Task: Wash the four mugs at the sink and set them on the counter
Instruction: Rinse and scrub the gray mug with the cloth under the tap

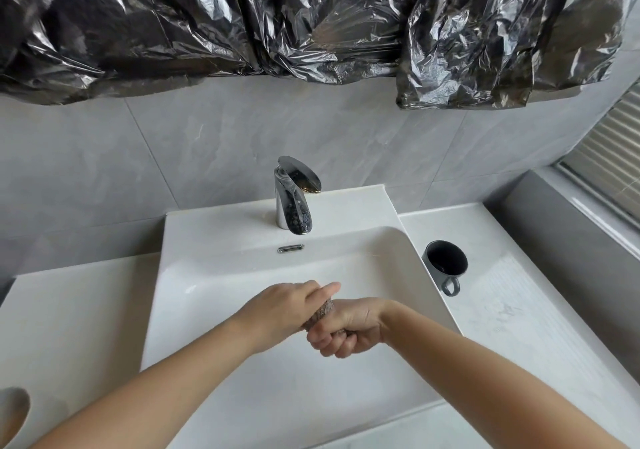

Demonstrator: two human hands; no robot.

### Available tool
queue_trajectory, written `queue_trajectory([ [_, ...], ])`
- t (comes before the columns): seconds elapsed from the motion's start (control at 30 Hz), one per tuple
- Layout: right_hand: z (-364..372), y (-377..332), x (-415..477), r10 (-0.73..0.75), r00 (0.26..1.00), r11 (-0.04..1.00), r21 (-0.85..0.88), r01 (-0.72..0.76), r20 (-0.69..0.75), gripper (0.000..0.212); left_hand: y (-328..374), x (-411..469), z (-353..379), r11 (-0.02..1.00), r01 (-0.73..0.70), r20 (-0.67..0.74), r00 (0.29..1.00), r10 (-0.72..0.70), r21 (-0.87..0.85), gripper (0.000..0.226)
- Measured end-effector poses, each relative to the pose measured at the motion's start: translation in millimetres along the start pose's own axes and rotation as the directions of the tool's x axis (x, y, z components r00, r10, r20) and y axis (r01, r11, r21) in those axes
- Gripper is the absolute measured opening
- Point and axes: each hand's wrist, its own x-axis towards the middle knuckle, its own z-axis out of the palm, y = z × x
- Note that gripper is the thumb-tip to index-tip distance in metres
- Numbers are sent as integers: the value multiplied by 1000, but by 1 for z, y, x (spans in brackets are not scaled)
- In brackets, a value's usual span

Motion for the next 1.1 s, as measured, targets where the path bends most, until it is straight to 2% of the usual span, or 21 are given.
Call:
queue_trajectory([
  [0.03,1,-1,0,39,998,998,-55,-42,-39,28,3,5,-1,993,16,61,998,-23,114,71],
  [0.1,5,0,6,81,971,970,-206,-128,-225,37,10,13,-5,951,60,170,979,-116,304,45],
  [0.13,7,1,9,60,936,934,-311,-176,-348,36,13,17,-6,941,110,210,960,-184,320,33],
  [0.2,11,4,16,-46,843,794,-532,-295,-536,27,15,21,7,929,219,268,915,-302,299,31],
  [0.27,12,12,24,-181,781,629,-681,-375,-598,24,21,24,19,914,323,306,869,-389,246,33],
  [0.37,15,20,27,-295,752,406,-790,-459,-589,8,30,23,20,859,503,463,742,-485,93,23],
  [0.4,14,23,28,-314,743,345,-800,-491,-592,16,31,23,21,840,541,519,706,-482,45,22],
  [0.47,12,27,27,-357,759,190,-838,-512,-545,23,32,25,25,873,487,587,716,-379,-30,16],
  [0.53,10,28,23,-392,795,51,-874,-483,-462,25,33,25,31,850,509,631,706,-321,-137,21],
  [0.63,4,31,18,-431,852,-115,-919,-378,-297,26,34,21,31,639,688,706,639,-307,-345,33],
  [0.67,3,33,18,-459,855,-142,-930,-339,-241,25,35,20,27,557,737,753,599,-274,-383,36],
  [0.7,0,36,19,-487,850,-164,-935,-316,-202,24,36,18,25,508,764,786,570,-240,-398,37],
  [0.73,-1,38,19,-500,842,-175,-929,-327,-202,25,35,18,27,506,771,802,552,-228,-386,37],
  [0.77,-1,40,22,-554,802,-162,-916,-367,-223,25,33,19,31,523,765,790,559,-251,-375,35],
  [0.8,0,40,24,-574,752,-40,-907,-420,-323,22,31,21,33,527,764,754,580,-309,-371,31],
  [0.83,0,40,27,-544,707,137,-880,-455,-451,20,28,22,35,503,768,702,606,-373,-396,24],
  [0.9,-3,37,26,-384,672,498,-755,-427,-633,17,19,19,34,376,759,634,650,-419,-531,12],
  [0.97,-7,32,20,-263,666,766,-571,-297,-698,9,7,13,27,180,687,598,710,-372,-704,37],
  [1.0,-8,30,15,-184,685,884,-424,-200,-705,6,3,10,23,48,625,571,739,-357,-779,52],
  [1.03,-8,29,11,-99,734,963,-250,-99,-672,10,1,9,21,-77,539,527,769,-361,-839,63],
  [1.1,-2,24,6,-40,895,997,46,67,-444,13,4,13,16,-264,365,442,823,-358,-893,70],
])
